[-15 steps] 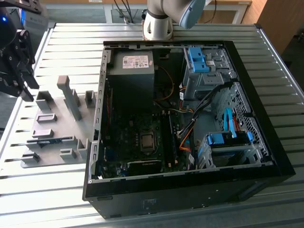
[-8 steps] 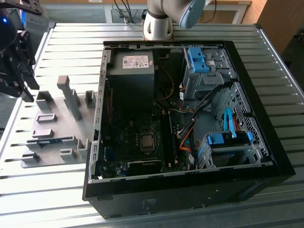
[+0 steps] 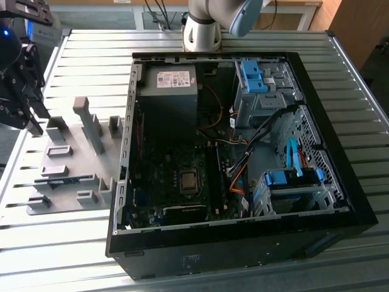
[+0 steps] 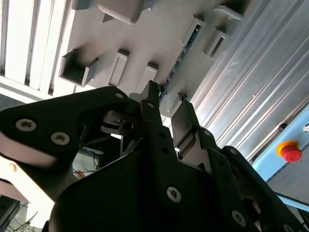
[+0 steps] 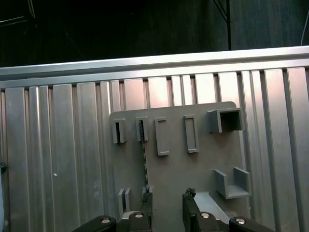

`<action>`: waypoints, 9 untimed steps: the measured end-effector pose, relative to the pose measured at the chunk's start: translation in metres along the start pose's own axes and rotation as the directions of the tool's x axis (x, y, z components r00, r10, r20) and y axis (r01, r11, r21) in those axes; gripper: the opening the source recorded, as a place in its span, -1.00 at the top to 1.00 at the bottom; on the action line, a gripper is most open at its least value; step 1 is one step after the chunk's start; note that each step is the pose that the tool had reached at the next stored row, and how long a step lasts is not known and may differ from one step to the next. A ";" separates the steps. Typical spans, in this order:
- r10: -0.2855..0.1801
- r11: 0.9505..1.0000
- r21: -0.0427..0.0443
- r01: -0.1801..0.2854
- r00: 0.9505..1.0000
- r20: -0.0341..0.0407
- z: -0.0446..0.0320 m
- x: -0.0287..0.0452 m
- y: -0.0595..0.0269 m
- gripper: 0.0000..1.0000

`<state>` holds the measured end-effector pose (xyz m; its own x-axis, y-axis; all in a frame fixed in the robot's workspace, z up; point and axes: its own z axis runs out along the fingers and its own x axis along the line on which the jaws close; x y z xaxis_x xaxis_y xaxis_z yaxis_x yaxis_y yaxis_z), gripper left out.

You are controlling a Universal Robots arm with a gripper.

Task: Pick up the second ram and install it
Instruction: 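Pick up the second ram and move it above second insertion slot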

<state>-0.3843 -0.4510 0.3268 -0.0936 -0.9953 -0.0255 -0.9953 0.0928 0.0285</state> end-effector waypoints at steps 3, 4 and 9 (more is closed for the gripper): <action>0.000 1.000 0.000 0.000 1.000 0.000 0.0055 0.0022 0.0026 0.24; 0.000 1.000 0.000 0.000 1.000 0.000 0.0072 0.0032 0.0032 0.24; -0.014 1.000 -0.001 0.014 1.000 0.000 0.0163 0.0084 0.0035 0.24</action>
<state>-0.3889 -0.4586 0.3104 -0.0800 -0.9965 -0.0260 -0.9964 0.0792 0.0292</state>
